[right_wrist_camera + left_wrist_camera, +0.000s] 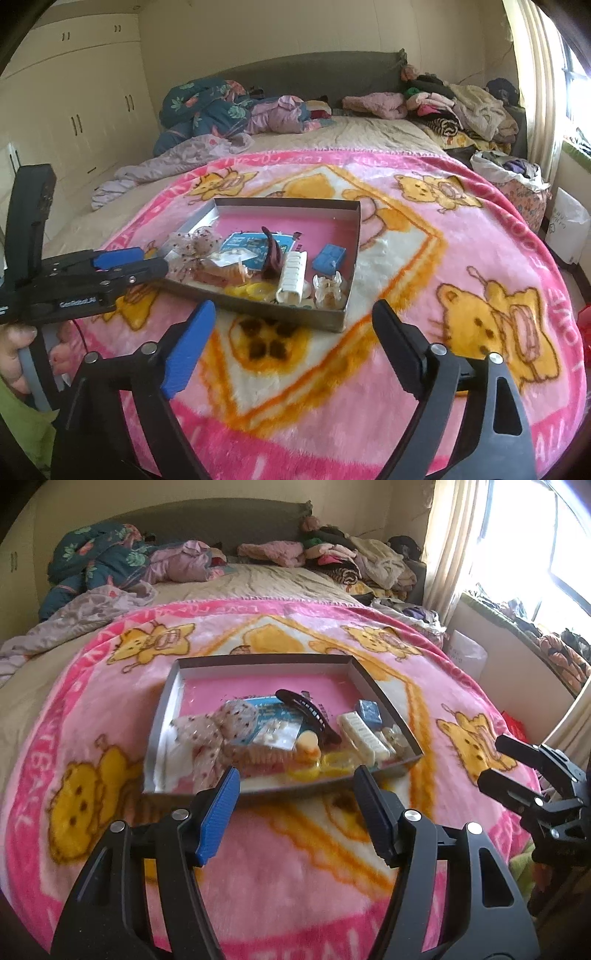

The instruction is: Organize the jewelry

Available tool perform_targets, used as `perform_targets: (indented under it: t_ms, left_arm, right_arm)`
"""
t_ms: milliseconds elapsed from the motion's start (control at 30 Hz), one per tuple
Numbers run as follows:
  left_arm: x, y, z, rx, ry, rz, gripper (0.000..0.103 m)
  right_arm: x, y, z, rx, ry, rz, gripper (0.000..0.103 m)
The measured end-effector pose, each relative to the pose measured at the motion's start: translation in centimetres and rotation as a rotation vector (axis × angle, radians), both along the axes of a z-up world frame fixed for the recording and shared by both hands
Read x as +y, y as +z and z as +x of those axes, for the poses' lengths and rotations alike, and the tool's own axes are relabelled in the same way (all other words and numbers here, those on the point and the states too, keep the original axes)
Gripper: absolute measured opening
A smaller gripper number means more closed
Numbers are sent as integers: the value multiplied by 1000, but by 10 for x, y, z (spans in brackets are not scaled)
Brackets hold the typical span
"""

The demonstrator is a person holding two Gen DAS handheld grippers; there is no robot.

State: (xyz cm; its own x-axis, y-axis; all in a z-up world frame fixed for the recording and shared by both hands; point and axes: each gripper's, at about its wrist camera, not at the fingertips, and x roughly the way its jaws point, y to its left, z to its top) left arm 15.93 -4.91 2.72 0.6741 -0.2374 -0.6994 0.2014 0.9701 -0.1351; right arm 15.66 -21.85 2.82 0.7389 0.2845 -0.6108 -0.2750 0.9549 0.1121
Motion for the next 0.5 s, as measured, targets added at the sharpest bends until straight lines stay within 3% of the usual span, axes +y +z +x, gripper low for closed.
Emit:
perform_targets:
  t_ms: [133,200,233,500]
  left_arm:
    - [6,1,-19,-8,12,-2,56]
    - [8,2,-26,-13,24,-1,84]
    - [9,2,-30,-22,31,3,92]
    - [14,-3,-51,-24,39,-4,93]
  right_arm:
    - [1,0,-11,-7,-2,3,92]
    - [4,-1,-17,-8,-2,-2,93]
    - [4,-1,-20,-8,-1,-4,94]
    - [6,-3,-37,-15,-6,15,94]
